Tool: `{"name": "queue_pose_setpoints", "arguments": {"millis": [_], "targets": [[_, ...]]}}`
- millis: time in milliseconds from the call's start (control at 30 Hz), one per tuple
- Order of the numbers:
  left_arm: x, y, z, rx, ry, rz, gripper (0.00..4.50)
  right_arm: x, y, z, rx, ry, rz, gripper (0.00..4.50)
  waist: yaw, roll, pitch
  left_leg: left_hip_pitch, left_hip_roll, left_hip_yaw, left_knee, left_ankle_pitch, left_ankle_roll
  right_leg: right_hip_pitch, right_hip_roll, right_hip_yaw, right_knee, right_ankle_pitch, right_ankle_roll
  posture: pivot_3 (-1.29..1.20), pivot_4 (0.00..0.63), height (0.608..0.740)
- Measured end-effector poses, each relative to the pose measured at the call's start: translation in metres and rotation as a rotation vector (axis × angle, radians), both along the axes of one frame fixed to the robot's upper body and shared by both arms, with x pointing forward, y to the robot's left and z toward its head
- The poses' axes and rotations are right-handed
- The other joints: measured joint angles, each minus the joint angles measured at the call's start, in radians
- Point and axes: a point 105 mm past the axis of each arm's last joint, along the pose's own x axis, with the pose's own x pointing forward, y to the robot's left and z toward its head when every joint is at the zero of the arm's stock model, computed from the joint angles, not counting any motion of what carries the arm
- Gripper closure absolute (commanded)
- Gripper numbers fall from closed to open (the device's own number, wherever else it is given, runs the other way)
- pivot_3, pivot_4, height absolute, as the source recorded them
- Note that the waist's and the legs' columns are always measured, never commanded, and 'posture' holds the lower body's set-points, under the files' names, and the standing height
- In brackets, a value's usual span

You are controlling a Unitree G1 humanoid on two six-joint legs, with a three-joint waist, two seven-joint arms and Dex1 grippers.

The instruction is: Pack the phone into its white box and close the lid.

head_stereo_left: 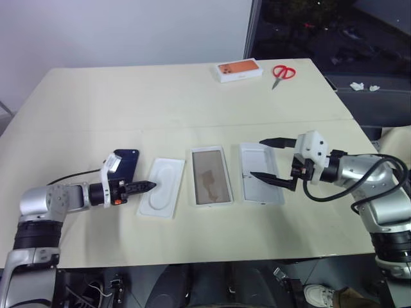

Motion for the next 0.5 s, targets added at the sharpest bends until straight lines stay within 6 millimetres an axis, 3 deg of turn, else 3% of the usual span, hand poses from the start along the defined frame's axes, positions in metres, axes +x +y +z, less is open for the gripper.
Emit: {"name": "queue_pose_setpoints", "arguments": {"millis": [167,500], "targets": [[-0.0015,-0.001,0.0015,-0.015,-0.003,-0.005,4.48,0.0001,0.0001,-0.0002,0.001,-0.001,-0.003,0.0,0.0,0.002,-0.001,0.001,0.0,0.0,0.0,0.0,0.0,0.001,0.0,0.0,0.0,0.0,0.0,0.0,0.15,0.74],[-0.0084,0.0041,0.0051,-0.123,0.05,0.014,4.48,-0.0016,0.0025,0.0016,-0.001,-0.01,0.004,0.0,-0.001,0.004,-0.002,0.003,0.0,0.0,-0.001,0.0,0.0,0.002,0.0,0.0,0.0,0.0,0.0,0.0,0.15,0.74]]}}
